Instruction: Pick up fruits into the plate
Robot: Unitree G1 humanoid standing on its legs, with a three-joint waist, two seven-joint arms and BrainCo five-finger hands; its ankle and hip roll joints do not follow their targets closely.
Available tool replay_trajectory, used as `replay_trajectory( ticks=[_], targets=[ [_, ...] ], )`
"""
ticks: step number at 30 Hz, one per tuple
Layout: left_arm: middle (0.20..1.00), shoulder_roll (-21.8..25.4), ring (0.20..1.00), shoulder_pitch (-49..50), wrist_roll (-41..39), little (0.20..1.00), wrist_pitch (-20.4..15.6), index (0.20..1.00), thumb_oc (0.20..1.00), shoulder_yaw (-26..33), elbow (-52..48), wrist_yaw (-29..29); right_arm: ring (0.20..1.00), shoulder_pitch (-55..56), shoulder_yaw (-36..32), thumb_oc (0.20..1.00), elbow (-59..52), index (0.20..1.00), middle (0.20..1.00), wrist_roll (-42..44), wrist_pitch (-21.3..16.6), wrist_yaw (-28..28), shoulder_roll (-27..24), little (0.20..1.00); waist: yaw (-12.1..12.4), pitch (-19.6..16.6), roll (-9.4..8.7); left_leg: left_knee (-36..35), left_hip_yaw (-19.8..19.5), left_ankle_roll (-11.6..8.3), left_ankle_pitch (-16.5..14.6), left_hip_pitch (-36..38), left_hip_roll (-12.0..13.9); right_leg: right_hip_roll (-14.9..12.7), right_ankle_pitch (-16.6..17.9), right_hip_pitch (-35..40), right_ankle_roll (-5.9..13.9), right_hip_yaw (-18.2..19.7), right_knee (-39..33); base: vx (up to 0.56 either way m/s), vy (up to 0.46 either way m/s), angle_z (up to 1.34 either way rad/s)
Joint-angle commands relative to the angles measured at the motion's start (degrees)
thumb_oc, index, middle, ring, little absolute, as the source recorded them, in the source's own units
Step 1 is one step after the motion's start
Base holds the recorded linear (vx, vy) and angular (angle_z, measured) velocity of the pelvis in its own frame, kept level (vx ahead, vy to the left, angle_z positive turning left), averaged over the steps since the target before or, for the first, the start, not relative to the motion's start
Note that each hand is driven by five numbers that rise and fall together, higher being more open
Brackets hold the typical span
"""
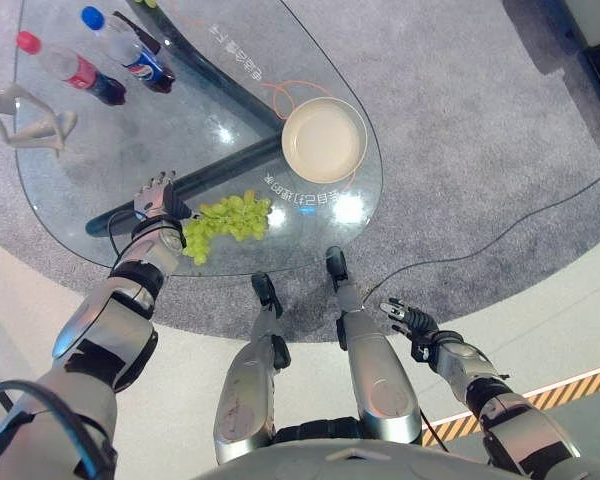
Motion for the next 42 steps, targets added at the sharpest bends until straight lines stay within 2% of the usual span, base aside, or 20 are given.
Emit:
replay_trajectory(
  ticks=[1,5,16,21,24,25,26,27,35,42],
  targets=[
    [1.0,1.99,1.0,-1.84,3.45,1.0,1.83,1.0,1.0,-0.28,4.97,2.26,1.0,0.96,1.17,1.0,0.2,1.0,1.0,2.69,-0.74,0.56,-0.01,1.0,-0.14,-1.25,-2.84,9.61,-2.61,-0.03,-8.03,-5.75,-0.29,2.16,-8.21,-7.2,-0.2,-0.55,12.13,-0.03,-0.051,-0.08],
    [1.0,-0.18,1.0,-3.52,5.84,1.0,2.53,1.0,1.0,-2.64,7.56,1.72,1.0,0.03,1.28,1.0,-0.04,1.0,1.0,5.05,-1.18,0.75,0.34,1.0,-0.95,-1.25,-3.4,10.53,-2.79,-0.27,-7.81,-8.29,-0.09,2.82,-8.68,-10.08,-0.32,-0.06,13.97,-0.03,-0.05,-0.07],
    [1.0,-4.36,1.0,-3.76,12.61,1.0,4.7,1.0,1.0,-7.97,8.8,-6.2,1.0,-2.14,0.71,1.0,-1.34,1.0,1.0,8.04,-1.92,0.05,1.23,1.0,-1.88,-1.25,-4.2,11.53,-2.56,-0.79,-7.24,-12.79,0.24,3.6,-8.24,-14.75,-0.47,0.19,15.18,-0.03,-0.036,-0.02],
    [1.0,-5.83,1.0,-3.35,14.21,1.0,6.64,1.0,1.0,-8.28,9.45,-5.4,1.0,-2.89,0.53,1.0,-0.76,1.0,1.0,8.86,-2.03,0.39,1.47,1.0,-2.14,-1.25,-4.69,11.77,-2.33,-1.02,-7.18,-14.05,0.37,3.75,-7.93,-15.91,-0.44,0.28,15.12,0.0,-0.004,-0.01],
    [1.0,-6.42,1.0,-3.78,16.99,1.0,9.37,1.0,1.0,-8.19,10.12,-4.36,1.0,-3.4,0.56,1.0,-0.37,1.0,1.0,9.69,-2.43,0.6,1.95,1.0,-2.19,-1.25,-5.42,12.07,-2.27,-1.12,-7.26,-15.13,0.49,3.8,-7.76,-16.8,-0.36,0.21,15.1,0.0,0.0,0.0],
    [0.859,-6.44,0.859,-3.89,17.73,0.859,10.03,0.859,0.859,-8.18,10.32,-4.05,1.0,-3.5,0.56,1.0,-0.23,1.0,1.0,10.01,-2.51,0.68,2.07,1.0,-2.18,-1.25,-5.65,12.2,-2.3,-1.15,-7.28,-15.42,0.54,3.85,-7.71,-16.99,-0.34,0.17,15.12,-0.02,-0.034,-0.02],
    [0.511,-6.37,0.511,-3.87,18.25,0.511,10.36,0.511,0.511,-8.12,10.38,-3.67,1.0,-3.47,0.54,1.0,-0.19,1.0,1.0,10.23,-2.57,0.78,2.14,1.0,-2.18,-1.25,-5.83,12.3,-2.4,-1.16,-7.32,-15.61,0.57,3.87,-7.66,-17.14,-0.31,0.17,15.13,-0.01,-0.038,-0.04],
    [0.2,-6.23,0.2,-4.05,18.45,0.2,10.4,0.2,0.2,-8.17,10.5,-2.91,1.0,-3.47,0.46,1.0,-0.19,1.0,1.0,10.59,-2.6,0.87,2.27,1.0,-2.19,-1.25,-6.06,12.36,-2.43,-1.19,-7.34,-15.84,0.63,3.9,-7.56,-17.3,-0.25,0.13,15.07,0.0,-0.044,-0.02],
    [0.2,-5.07,0.2,-5.02,19.26,0.2,11.49,0.2,0.2,-8.41,11.0,-2.05,1.0,-3.45,0.41,1.0,-0.72,1.0,1.0,12.24,-3.11,1.54,2.7,1.0,-1.98,-1.25,-7.29,12.28,-3.25,-1.23,-7.48,-16.66,0.67,4.15,-6.8,-17.85,-0.14,-0.09,14.47,0.0,-0.037,0.0],
    [0.2,-5.05,0.2,-5.08,16.98,0.2,10.17,0.2,0.2,-8.38,10.8,-1.23,1.0,-3.44,0.35,1.0,-0.42,1.0,1.0,11.91,-3.3,1.11,2.69,1.0,-1.53,-1.25,-7.2,12.44,-3.98,-1.09,-7.72,-15.27,0.48,4.12,-7.34,-16.46,-0.29,-0.36,15.09,0.01,0.002,0.01]
  ],
)
